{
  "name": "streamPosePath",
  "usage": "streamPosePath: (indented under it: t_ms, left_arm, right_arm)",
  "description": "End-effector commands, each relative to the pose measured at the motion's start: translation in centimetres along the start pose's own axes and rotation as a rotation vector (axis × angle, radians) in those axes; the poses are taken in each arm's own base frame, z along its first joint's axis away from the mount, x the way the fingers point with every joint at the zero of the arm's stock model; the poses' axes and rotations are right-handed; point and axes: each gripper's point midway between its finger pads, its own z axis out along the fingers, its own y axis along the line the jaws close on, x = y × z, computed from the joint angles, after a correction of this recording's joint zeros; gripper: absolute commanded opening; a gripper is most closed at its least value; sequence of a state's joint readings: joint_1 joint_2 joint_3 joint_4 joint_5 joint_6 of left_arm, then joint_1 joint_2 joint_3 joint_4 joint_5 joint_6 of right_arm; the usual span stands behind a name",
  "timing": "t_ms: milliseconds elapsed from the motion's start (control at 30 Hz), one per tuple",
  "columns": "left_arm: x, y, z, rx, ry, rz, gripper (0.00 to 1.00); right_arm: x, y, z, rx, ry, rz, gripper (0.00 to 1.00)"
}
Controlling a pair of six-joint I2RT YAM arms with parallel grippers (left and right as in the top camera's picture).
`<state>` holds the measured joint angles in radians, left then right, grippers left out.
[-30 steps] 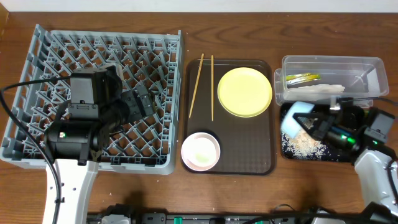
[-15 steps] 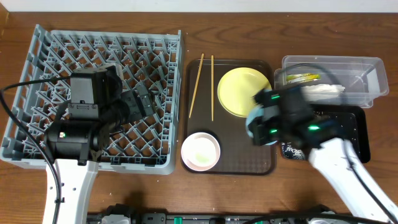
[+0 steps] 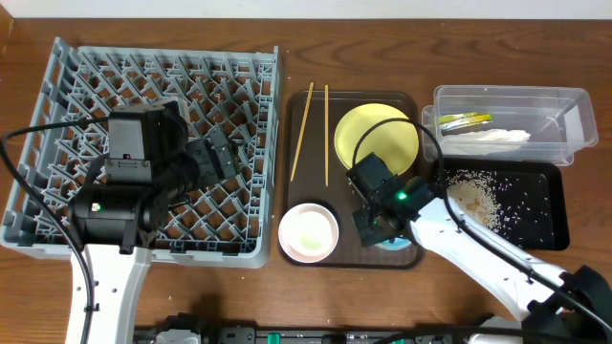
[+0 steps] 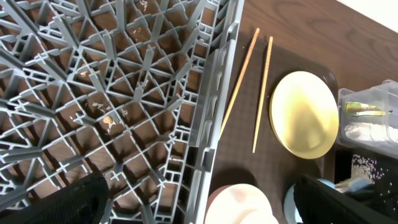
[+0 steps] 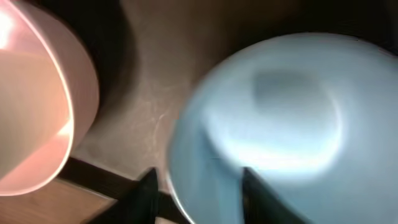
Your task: Sort waste into correct bins and load items into the dishwasher
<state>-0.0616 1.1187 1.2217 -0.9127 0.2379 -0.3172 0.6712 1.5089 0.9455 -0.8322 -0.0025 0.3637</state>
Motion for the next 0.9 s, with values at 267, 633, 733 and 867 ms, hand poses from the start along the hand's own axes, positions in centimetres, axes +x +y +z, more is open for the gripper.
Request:
streamPosePath:
  t_ms: [267, 633, 733, 867]
  left_arm:
    - [1.8, -4.0, 0.3, 0.175, 0.088, 0.162, 0.98]
    - [5.4, -9.0, 7.4, 0.121, 0.274, 0.407, 0.95]
    - [4.5, -10.2, 9.3, 0.107, 0.306, 0.374, 0.86]
    - [4.1, -11.7, 11.4, 0.131, 0.341, 0.365, 0.78]
  right_arm:
    - [-9.3, -4.5, -12.4, -0.038, -0.435, 0.203, 0.53]
    - [-10.8, -7.8, -15.1, -0.201, -0.47, 0.361, 0.5]
    - [-10.5, -7.7, -14.9, -0.199, -0.457, 0.361, 0.51]
    - [-10.0, -7.7, -14.7, -0.193, -0.435, 0.365, 0.56]
